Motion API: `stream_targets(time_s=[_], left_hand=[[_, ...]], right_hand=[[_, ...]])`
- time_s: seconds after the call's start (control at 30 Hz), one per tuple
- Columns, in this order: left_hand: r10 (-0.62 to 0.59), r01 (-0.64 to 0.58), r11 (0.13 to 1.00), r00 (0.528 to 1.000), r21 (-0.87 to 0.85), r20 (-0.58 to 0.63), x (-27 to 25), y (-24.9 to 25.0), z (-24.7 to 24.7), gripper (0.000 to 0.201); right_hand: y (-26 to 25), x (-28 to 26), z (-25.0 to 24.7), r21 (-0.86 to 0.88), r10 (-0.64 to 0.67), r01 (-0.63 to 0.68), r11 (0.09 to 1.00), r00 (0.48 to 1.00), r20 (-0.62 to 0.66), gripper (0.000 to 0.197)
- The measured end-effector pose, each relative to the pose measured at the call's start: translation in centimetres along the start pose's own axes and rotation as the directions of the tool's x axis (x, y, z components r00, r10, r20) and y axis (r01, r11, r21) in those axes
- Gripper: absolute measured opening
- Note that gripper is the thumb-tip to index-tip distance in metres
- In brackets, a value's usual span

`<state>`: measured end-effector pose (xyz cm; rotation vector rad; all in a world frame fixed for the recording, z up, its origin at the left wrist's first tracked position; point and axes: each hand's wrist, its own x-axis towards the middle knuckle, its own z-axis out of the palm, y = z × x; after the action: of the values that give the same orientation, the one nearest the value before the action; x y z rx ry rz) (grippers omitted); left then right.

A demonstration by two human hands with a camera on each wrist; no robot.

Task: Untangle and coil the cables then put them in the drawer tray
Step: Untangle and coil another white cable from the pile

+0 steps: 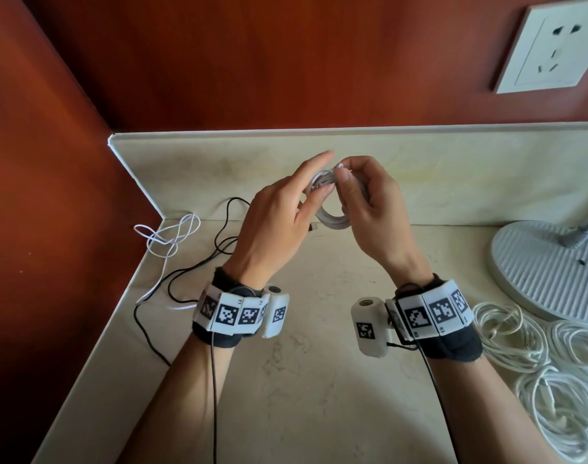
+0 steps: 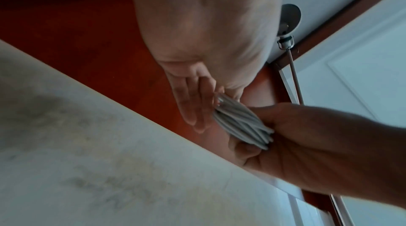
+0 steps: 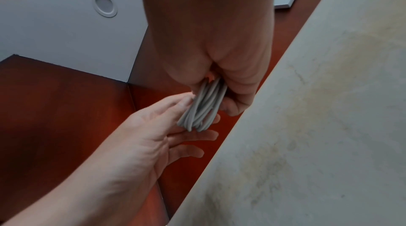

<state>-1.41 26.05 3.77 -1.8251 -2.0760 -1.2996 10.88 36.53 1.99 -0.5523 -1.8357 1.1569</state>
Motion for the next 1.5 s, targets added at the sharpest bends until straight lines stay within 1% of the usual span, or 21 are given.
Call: stream_targets(time_s=[0.07,0.13,0.2,0.27,0.4,0.47,0.53,0.6,0.67,0.73,0.8,0.87,1.0,1.07,1.17,1.2,1.23,1.27,1.3,1.4,1.5], left_hand=[[0.057,-0.057,0.998,0.996,0.012,-0.065,0.0,-0.2,0.0,0.037],[0.121,-0.118,0.992,0.988,0.035,-0.101,0.2,-0.4,-0.1,0.027],[0.198,-0.19,0.977,0.977,0.098,-0.074,0.3,-0.6,-0.2,0.021],[0.244,-0.234,0.959,0.969,0.158,-0.046,0.4,-0.7,-0.3,0.02],[0.237,-0.228,0.936,0.972,0.27,0.0,0.5,-0.8,-0.4,0.023],[0.241,-0.238,0.9,0.97,0.365,0.038,0.6,-0.8,-0.4,0.024],[0.241,-0.24,0.879,0.969,0.412,0.05,0.5,-0.8,-0.5,0.028],[0.223,-0.211,0.908,0.975,0.361,0.008,0.3,-0.9,-0.3,0.032],[0.166,-0.154,0.973,0.985,0.175,-0.056,0.2,-0.9,-0.1,0.034],[0.103,-0.101,0.995,0.988,0.021,-0.113,0.4,-0.9,0.0,0.035],[0.055,-0.059,0.998,0.985,-0.017,-0.166,0.6,-0.9,0.2,0.035],[0.007,-0.019,0.998,0.984,-0.066,-0.178,0.7,-0.6,0.4,0.033],[-0.095,0.062,0.976,0.984,-0.21,-0.149,0.4,-0.2,1.3,0.036],[-0.066,0.039,0.978,0.99,-0.206,-0.124,0.2,0.2,1.7,0.033],[0.009,-0.022,0.99,0.995,-0.136,-0.096,0.1,0.6,1.9,0.03],[-0.007,-0.01,0.988,0.994,-0.156,-0.11,0.1,0.5,1.7,0.031],[-0.054,0.027,0.978,0.991,-0.209,-0.126,0.2,0.4,1.6,0.032],[-0.13,0.089,0.952,0.983,-0.292,-0.126,0.2,0.4,1.4,0.035],[-0.22,0.162,0.906,0.97,-0.391,-0.108,0.3,0.6,1.2,0.038],[-0.435,0.341,0.681,0.9,-0.648,0.018,0.6,1.0,0.6,0.045],[-0.563,0.446,0.451,0.814,-0.773,0.141,1.2,1.2,-0.1,0.047]], right_hand=[[0.0,0.0,0.1,0.02,0.008,-0.008,1.0,1.0,-0.001,0.017],[0.1,0.1,0.1,0.036,0.019,-0.019,0.999,1.0,-0.005,0.016],[0.3,0.0,0.1,0.028,0.026,-0.025,0.999,1.0,-0.006,0.016],[0.5,0.0,0.1,0.016,0.025,-0.024,1.0,1.0,-0.006,0.016],[0.5,0.0,0.2,0.028,0.011,-0.011,1.0,1.0,-0.004,0.018],[0.6,0.0,0.3,0.025,0.01,-0.01,1.0,1.0,0.003,0.017],[0.5,-0.1,0.3,0.003,0.001,-0.001,1.0,1.0,0.019,0.017],[0.2,-0.4,0.4,-0.048,-0.045,0.048,0.998,0.998,0.054,0.021],[-0.2,-0.6,0.6,-0.109,-0.093,0.104,0.989,0.991,0.1,0.023],[-0.3,-0.6,0.8,-0.16,-0.138,0.157,0.974,0.982,0.126,0.025],[0.1,-0.4,0.6,-0.203,-0.173,0.198,0.959,0.976,0.136,0.028],[0.7,-0.1,0.4,-0.246,-0.19,0.222,0.943,0.971,0.147,0.028],[1.2,-0.1,0.3,-0.29,-0.172,0.206,0.934,0.975,0.138,0.027],[1.3,0.0,0.2,-0.305,-0.172,0.193,0.932,0.98,0.095,0.026],[1.1,0.0,0.0,-0.301,-0.127,0.134,0.944,0.991,0.042,0.022],[0.8,-0.1,-0.1,-0.287,-0.112,0.119,0.95,0.993,0.041,0.019],[0.5,-0.2,-0.2,-0.264,-0.113,0.121,0.957,0.993,0.046,0.016],[0.2,-0.4,-0.2,-0.231,-0.128,0.137,0.963,0.99,0.053,0.015],[0.0,-0.5,-0.3,-0.193,-0.149,0.158,0.968,0.987,0.062,0.015],[-0.5,-0.6,-0.4,-0.103,-0.185,0.198,0.975,0.976,0.117,0.015],[-0.9,-0.5,-0.4,-0.014,-0.181,0.187,0.982,0.967,0.179,0.018]])
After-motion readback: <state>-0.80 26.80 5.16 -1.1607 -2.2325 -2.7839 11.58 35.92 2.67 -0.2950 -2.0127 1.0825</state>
